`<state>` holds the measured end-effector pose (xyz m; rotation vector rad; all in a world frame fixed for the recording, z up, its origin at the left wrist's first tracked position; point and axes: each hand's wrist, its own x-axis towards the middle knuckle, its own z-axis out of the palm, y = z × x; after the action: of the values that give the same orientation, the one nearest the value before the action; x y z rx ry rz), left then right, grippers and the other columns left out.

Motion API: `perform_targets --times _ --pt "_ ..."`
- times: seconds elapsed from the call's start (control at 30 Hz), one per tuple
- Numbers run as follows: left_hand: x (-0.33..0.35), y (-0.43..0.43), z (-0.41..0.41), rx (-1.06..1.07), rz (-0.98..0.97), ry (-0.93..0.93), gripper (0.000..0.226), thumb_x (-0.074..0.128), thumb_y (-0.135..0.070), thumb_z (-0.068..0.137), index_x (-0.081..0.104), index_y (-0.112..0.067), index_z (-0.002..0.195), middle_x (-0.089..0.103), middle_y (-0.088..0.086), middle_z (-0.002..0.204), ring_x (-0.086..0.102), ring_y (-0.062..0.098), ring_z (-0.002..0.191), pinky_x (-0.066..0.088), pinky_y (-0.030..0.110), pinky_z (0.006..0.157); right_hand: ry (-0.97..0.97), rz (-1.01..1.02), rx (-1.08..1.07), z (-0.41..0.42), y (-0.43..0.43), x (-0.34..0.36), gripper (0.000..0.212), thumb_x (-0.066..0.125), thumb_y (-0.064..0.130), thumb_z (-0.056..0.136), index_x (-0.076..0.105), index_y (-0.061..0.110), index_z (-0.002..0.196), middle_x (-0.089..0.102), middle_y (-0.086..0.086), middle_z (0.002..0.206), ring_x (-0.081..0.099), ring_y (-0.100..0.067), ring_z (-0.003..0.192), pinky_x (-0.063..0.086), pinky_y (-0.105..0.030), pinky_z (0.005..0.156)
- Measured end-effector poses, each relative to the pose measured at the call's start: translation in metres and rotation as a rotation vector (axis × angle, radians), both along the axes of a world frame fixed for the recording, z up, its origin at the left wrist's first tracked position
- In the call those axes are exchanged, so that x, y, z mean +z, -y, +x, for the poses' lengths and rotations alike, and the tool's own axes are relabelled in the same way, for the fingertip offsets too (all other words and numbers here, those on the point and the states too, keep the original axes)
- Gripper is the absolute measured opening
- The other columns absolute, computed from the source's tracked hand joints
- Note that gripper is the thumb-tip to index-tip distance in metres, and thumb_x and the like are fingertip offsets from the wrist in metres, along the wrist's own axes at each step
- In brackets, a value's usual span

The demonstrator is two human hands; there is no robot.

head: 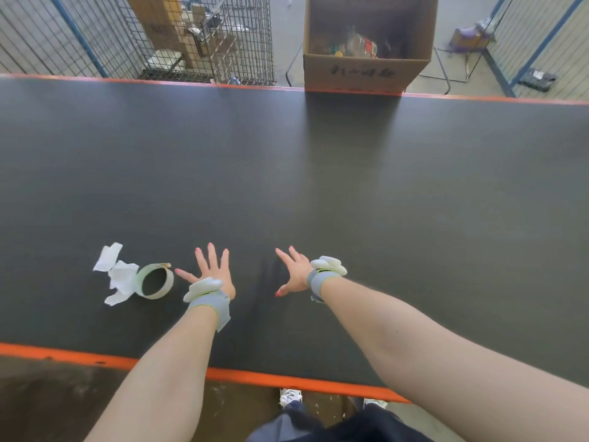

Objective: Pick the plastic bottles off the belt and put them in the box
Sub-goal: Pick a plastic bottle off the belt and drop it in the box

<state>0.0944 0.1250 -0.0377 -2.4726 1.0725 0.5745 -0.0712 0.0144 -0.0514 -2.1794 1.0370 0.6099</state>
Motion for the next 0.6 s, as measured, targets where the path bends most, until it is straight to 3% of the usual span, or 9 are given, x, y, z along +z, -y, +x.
perform_targets --times 0.13,0.27,0.37,0.5,0.6 --pt "0.003 -0.027 0.020 0.182 0.012 0.058 0.130 0.074 -0.055 0.072 -0.032 -0.033 0.143 -0.044 0.008 0.147 -0.031 0.041 0.139 0.016 0.078 0.099 0.060 0.027 0.034 0.017 -0.007 -0.002 0.120 0.078 0.050 0.072 -0.011 0.041 0.151 -0.017 0.003 0.161 -0.008 -0.026 0.150 0.014 -0.049 0.119" --pt "-0.016 -0.045 0.039 0.259 -0.037 0.001 0.128 0.066 -0.074 0.065 -0.027 -0.037 0.145 -0.041 0.010 0.148 -0.024 0.045 0.140 0.022 0.071 0.106 0.125 0.057 0.055 0.030 -0.011 -0.001 0.121 0.080 0.045 0.072 -0.010 0.040 0.151 -0.016 0.003 0.161 -0.009 -0.023 0.149 0.014 -0.050 0.119" --pt "-0.036 -0.050 0.035 0.164 -0.034 -0.110 0.105 0.057 -0.066 0.080 -0.017 -0.038 0.149 -0.032 0.009 0.154 -0.012 0.045 0.144 0.018 0.059 0.114 0.125 0.053 0.073 0.037 -0.014 -0.002 0.117 0.079 0.042 0.075 -0.009 0.039 0.152 -0.015 0.002 0.162 -0.009 -0.022 0.150 0.013 -0.052 0.117" --pt "-0.034 -0.029 0.019 -0.059 -0.168 -0.186 0.090 0.059 -0.051 0.087 -0.004 -0.042 0.150 -0.016 0.000 0.159 0.008 0.029 0.146 0.036 0.049 0.108 0.101 0.054 0.063 0.037 -0.012 -0.002 0.118 0.080 0.039 0.075 -0.009 0.037 0.153 -0.013 0.000 0.162 -0.006 -0.025 0.150 0.014 -0.052 0.116" --pt "-0.029 -0.001 0.012 -0.093 -0.308 -0.370 0.096 0.069 -0.033 0.086 0.000 -0.032 0.153 -0.007 0.006 0.160 0.007 0.029 0.148 0.021 0.044 0.118 0.118 0.055 0.033 0.030 -0.007 0.001 0.120 0.082 0.034 0.073 -0.008 0.037 0.153 -0.012 -0.001 0.162 -0.005 -0.026 0.149 0.015 -0.052 0.116"
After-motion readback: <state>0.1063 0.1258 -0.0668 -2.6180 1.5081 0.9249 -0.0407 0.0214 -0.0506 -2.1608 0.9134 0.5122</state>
